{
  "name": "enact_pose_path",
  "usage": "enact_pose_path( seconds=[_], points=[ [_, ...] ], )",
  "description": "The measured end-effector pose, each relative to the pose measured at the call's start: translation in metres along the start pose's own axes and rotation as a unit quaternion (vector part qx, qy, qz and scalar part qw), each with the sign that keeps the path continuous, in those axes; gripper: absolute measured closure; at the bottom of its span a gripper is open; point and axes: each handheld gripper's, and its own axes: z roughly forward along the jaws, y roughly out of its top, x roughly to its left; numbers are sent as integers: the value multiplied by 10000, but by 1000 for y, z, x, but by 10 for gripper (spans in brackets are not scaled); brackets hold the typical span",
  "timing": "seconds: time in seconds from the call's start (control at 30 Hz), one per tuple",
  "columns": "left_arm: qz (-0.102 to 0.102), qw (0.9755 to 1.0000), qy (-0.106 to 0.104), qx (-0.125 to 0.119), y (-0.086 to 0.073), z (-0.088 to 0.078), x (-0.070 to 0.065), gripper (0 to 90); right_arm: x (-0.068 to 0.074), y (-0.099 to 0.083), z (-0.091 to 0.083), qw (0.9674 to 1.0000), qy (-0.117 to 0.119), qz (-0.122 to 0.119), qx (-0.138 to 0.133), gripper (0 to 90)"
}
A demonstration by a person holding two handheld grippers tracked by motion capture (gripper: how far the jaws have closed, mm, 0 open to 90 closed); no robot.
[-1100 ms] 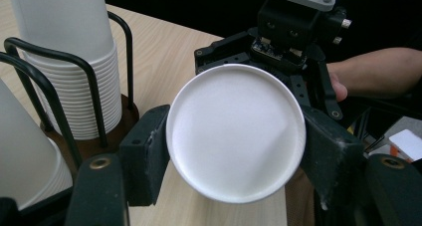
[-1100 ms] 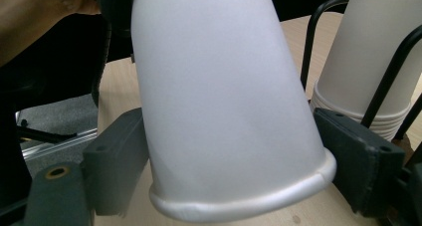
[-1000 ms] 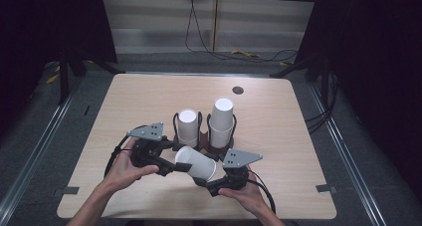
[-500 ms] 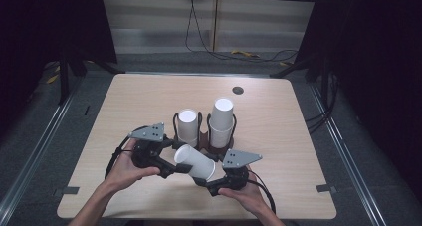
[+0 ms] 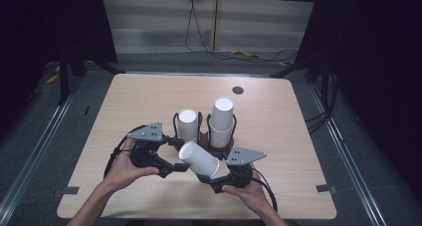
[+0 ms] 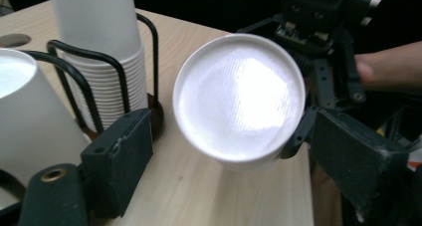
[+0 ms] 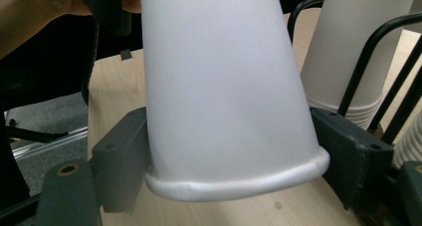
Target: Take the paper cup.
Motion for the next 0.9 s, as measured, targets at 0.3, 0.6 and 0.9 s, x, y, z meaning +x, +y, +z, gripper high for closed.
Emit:
enact_pose_path(
  seconds=[0.3,0.6,0.9],
  points=[
    [-29,9994,161,312,-4,-2,8,176,-6,2,-2,9992,-154,107,339,218],
    [83,9986,-45,515,-4,5,6,172,-8,2,-4,9970,-235,60,730,223],
    [74,9984,-41,561,-4,5,4,190,-6,1,-6,9939,-300,27,1057,224]
  ],
)
